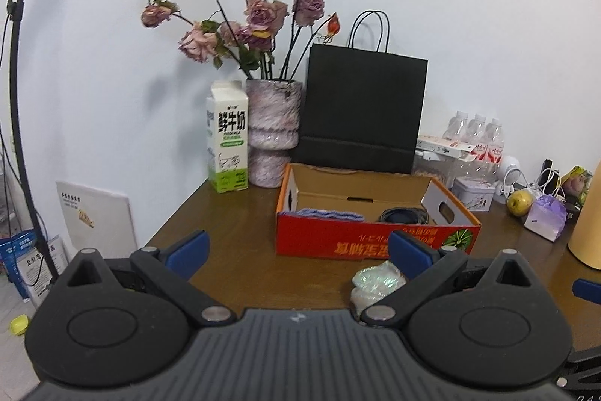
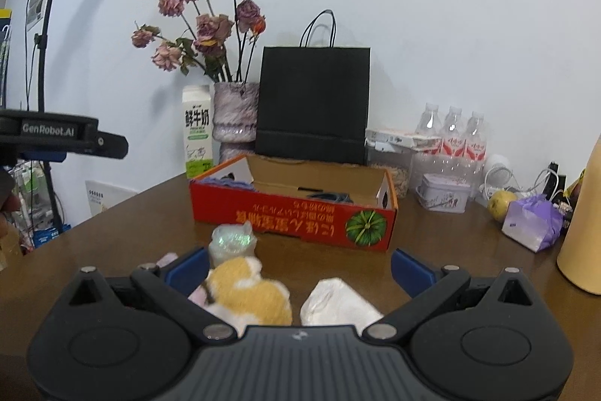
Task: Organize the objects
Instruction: 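Withdraw both grippers from the red box back toward the table, then grasp the red rose on the table with the left gripper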
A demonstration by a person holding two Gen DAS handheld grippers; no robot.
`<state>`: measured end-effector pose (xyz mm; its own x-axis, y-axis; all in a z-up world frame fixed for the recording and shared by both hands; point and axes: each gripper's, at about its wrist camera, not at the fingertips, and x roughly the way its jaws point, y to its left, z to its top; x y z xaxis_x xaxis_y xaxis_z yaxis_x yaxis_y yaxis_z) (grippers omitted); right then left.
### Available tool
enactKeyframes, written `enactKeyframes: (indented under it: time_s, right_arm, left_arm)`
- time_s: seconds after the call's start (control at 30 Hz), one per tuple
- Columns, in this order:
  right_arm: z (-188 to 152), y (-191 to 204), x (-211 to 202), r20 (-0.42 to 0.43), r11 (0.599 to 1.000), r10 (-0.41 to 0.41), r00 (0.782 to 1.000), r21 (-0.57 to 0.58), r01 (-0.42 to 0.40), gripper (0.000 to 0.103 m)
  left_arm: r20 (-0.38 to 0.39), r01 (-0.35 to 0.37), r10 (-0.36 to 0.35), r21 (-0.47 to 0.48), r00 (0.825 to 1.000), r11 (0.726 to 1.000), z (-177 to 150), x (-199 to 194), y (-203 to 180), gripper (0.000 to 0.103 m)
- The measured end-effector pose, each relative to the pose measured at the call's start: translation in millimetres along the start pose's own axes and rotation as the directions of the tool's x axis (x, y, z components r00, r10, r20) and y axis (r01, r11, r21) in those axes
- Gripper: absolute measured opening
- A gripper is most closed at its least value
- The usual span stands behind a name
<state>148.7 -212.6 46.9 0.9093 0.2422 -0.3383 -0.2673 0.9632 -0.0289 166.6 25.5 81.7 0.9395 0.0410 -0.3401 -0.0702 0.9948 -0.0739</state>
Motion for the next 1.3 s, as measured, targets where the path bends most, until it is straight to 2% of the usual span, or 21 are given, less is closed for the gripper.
enactKeyframes:
  time_s: [0.13,0.33,0.7,0.8,0.87,0.9,0.93,0.97,1.03,1.13,1.3]
  right_arm:
    - [-11.6,2.8,-4.9,-0.033,1.0,0.008,0.999,0.003,-0.008,0.103]
    - [-29.7,3.2,-9.3,-0.082,1.0,0.015,0.996,0.012,-0.014,0.103]
    - [-50.0,4.1,-9.8,-0.135,1.0,0.014,0.991,0.029,-0.01,0.103]
    - [-54.9,3.5,-7.3,-0.15,0.999,0.006,0.989,0.034,-0.001,0.103]
    - [-56.9,2.6,-5.6,-0.159,0.999,0.0,0.987,0.036,0.005,0.103]
    - [-58.1,2.3,-5.0,-0.163,0.999,-0.002,0.987,0.037,0.009,0.103]
    - [-59.2,1.5,-4.3,-0.166,0.999,-0.005,0.986,0.038,0.011,0.103]
    - [-59.9,1.1,-3.5,-0.169,0.999,-0.007,0.986,0.039,0.014,0.103]
    - [-61.0,0.5,-2.2,-0.172,0.999,-0.008,0.985,0.042,0.015,0.103]
    - [-62.2,0.9,-1.0,-0.171,0.999,-0.007,0.985,0.045,0.015,0.103]
    - [-62.8,-0.5,-0.7,-0.153,0.998,0.005,0.988,0.055,0.003,0.103]
  left_arm:
    - [-0.028,-0.011,0.011,0.01,1.0,1.0,-7.3,-5.7,8.0,0.103]
    - [-0.117,-0.021,0.026,0.038,0.993,0.999,-29.5,-6.2,20.5,0.103]
    - [-0.293,-0.005,0.035,0.103,0.955,0.995,-82.8,18.9,23.7,0.103]
    - [-0.314,-0.004,0.038,0.11,0.949,0.994,-93.9,28.8,22.5,0.103]
    - [-0.305,0.004,0.029,0.107,0.952,0.994,-97.6,31.8,21.5,0.103]
    - [-0.294,0.008,0.024,0.106,0.955,0.994,-98.6,32.2,21.1,0.101]
    - [-0.277,0.015,0.014,0.104,0.961,0.995,-99.5,31.7,20.8,0.087]
    - [-0.262,0.023,0.004,0.098,0.965,0.995,-100.9,30.7,20.7,0.069]
    - [-0.273,0.055,-0.029,0.089,0.962,0.994,-103.0,31.9,19.0,0.045]
    - [-0.243,0.059,-0.033,0.101,0.97,0.993,-105.0,26.1,15.9,0.037]
    - [-0.157,0.062,-0.045,0.102,0.987,0.993,-97.0,7.9,14.8,0.036]
